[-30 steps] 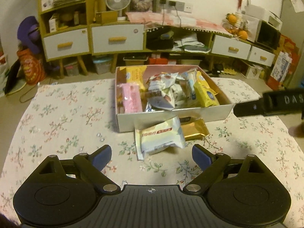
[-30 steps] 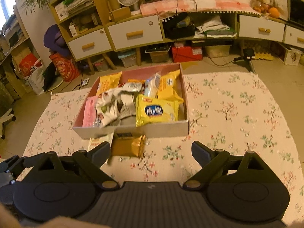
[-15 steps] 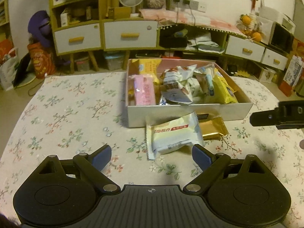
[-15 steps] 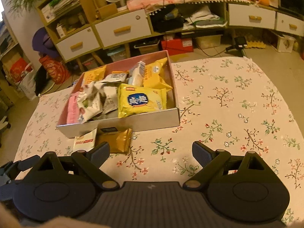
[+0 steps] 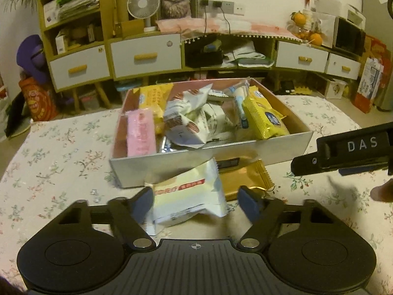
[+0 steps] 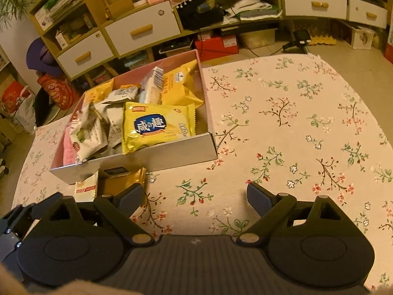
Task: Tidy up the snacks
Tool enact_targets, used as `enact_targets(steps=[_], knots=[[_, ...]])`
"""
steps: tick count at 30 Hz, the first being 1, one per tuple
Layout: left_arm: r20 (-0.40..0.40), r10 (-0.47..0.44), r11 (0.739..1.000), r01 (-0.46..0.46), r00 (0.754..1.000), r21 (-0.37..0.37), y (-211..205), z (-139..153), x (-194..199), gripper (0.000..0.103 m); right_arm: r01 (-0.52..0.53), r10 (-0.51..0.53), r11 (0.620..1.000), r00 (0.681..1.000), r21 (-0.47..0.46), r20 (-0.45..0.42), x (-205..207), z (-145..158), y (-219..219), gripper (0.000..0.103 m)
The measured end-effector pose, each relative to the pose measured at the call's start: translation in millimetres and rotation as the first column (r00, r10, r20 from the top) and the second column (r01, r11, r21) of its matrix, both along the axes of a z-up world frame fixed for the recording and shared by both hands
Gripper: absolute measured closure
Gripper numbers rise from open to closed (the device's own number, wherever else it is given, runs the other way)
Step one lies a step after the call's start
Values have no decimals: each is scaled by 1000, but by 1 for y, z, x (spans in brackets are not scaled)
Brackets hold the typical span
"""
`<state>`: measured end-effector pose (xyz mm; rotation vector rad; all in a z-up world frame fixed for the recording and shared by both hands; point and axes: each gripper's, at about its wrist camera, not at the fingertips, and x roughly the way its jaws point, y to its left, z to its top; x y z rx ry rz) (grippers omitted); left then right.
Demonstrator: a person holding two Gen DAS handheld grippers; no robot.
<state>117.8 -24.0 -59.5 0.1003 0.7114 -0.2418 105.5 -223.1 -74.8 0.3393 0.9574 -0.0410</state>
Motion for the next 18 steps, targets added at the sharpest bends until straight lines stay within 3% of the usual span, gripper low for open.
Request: enact_targets(steps=[2, 4, 7, 8, 14, 18], knots=[[-2, -7, 1000, 7, 1000, 4, -4, -2, 1, 49, 7, -7, 1000, 1000, 9, -8, 1, -3, -1, 15], [-7, -15, 1000, 16, 1000, 16, -6, -4, 2, 72, 13, -13, 1000, 1000, 20, -17, 2, -5, -1, 16], [1, -49, 999, 49, 999, 22, -8, -1, -2, 90, 11, -10, 999, 1000, 31, -27, 2, -7, 1, 17], [-7, -68, 997, 68, 998, 22, -9, 0, -3, 103, 6, -5, 1000, 1000, 30, -27, 2, -7, 3, 17], [-80, -192, 978, 198, 978, 69, 0, -5, -20, 103, -17, 18, 999, 1000, 27, -20, 2, -7, 8, 19], [-127, -217, 967, 231, 968, 110, 17, -9, -29, 103, -23, 23, 999, 1000, 39, -19, 3, -8, 13, 20]])
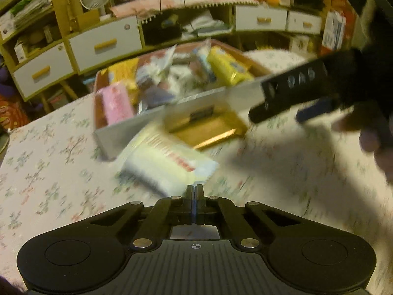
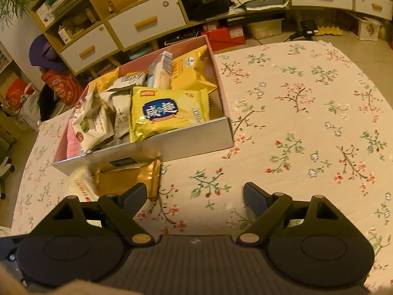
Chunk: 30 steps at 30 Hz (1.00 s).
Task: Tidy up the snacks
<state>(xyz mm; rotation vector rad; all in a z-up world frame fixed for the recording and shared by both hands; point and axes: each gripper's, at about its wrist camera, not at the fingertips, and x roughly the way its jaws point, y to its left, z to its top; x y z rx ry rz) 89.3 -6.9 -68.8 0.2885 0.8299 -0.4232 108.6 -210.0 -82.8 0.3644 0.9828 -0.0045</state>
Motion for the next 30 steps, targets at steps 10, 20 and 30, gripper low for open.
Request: enact_targets(steps=[10, 20, 30], knots=[[-35, 86, 996, -86, 996, -24, 45, 6, -2, 86, -10, 10, 1000, 1000, 12, 26, 7, -1, 13, 31], [-4, 64, 991, -65, 998, -116, 18, 4, 8, 25, -14, 9, 996, 999, 85, 54, 15, -5, 17, 66], [-22, 177, 974, -178, 984, -137, 9, -9, 27, 39, -57, 51, 992, 997, 113, 59, 11, -8, 14, 99]])
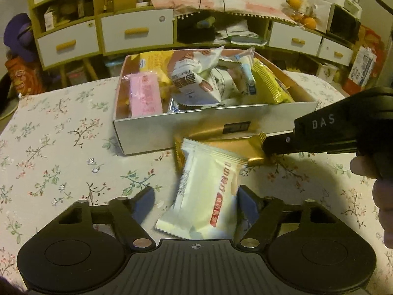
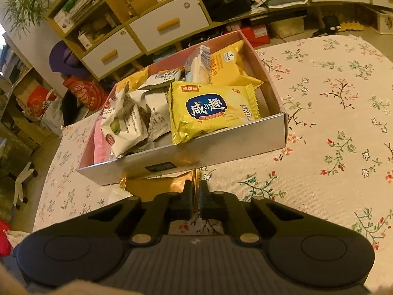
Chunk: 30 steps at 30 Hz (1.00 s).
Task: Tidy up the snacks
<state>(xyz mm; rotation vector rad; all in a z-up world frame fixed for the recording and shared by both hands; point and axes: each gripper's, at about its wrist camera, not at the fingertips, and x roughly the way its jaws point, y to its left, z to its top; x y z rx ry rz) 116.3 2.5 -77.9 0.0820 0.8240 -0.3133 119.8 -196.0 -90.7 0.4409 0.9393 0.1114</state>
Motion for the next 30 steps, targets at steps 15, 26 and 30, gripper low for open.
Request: enact_targets(steps=[15, 26, 30], knots=[[10, 70, 993, -71, 998, 99, 41, 6, -14, 56, -282, 276, 952, 959, -117, -62, -28, 10, 38, 101], [-29, 90, 994, -88, 996, 63, 56, 3, -15, 33, -386, 431, 844, 902, -372, 41, -23, 16, 72, 41], [-19, 78, 995, -77, 997, 64, 60, 2, -16, 30, -402, 458, 821, 888, -407, 46, -15, 9, 85, 41]])
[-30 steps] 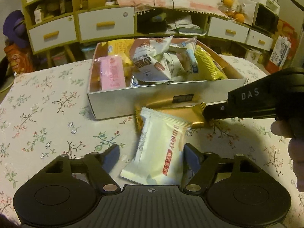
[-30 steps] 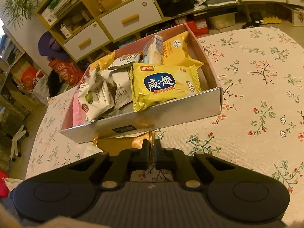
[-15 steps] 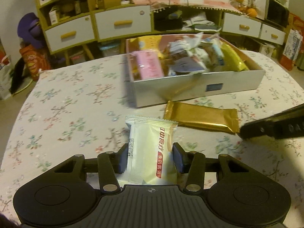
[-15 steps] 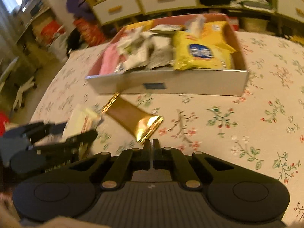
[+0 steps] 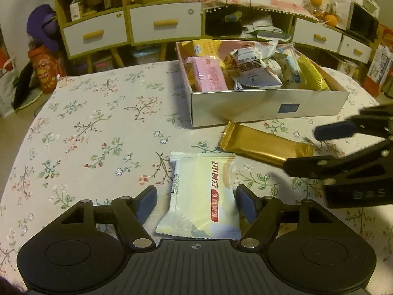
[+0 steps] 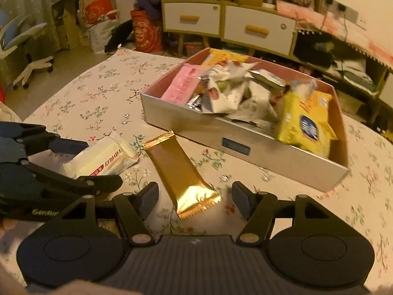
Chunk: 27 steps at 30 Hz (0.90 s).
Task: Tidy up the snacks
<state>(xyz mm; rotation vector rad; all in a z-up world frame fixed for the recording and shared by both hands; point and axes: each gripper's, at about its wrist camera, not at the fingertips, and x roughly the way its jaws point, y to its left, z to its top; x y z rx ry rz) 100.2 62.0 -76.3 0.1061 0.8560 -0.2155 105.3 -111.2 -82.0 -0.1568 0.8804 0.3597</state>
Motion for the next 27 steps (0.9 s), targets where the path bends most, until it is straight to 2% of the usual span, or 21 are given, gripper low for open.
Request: enact_targets(steps=[4, 8, 13, 16, 22, 27], knots=[[11, -11, 1000, 11, 1000, -3, 4, -1, -2, 30, 0, 0, 1000, 1000, -15, 18, 3, -5, 4, 44], [21, -16, 1000, 16, 1000, -10, 8, -1, -4, 35, 6, -5, 1000, 999, -24, 39, 2, -8, 5, 47], [24, 4, 1000, -4, 1000, -20, 12, 1, -3, 50, -35, 37, 999, 997, -28, 64, -5, -6, 11, 67], [17, 13, 999, -12, 1000, -34, 14, 3, -3, 54, -38, 39, 999, 997, -13, 68, -9, -3, 12, 72], [12, -2, 999, 3, 1000, -33, 12, 5, -7, 57, -27, 27, 1000, 998, 9, 54, -15, 2, 3, 77], [8, -4, 1000, 4, 1000, -28, 12, 6, -9, 57, -24, 24, 999, 999, 26, 22, -22, 6, -8, 77]])
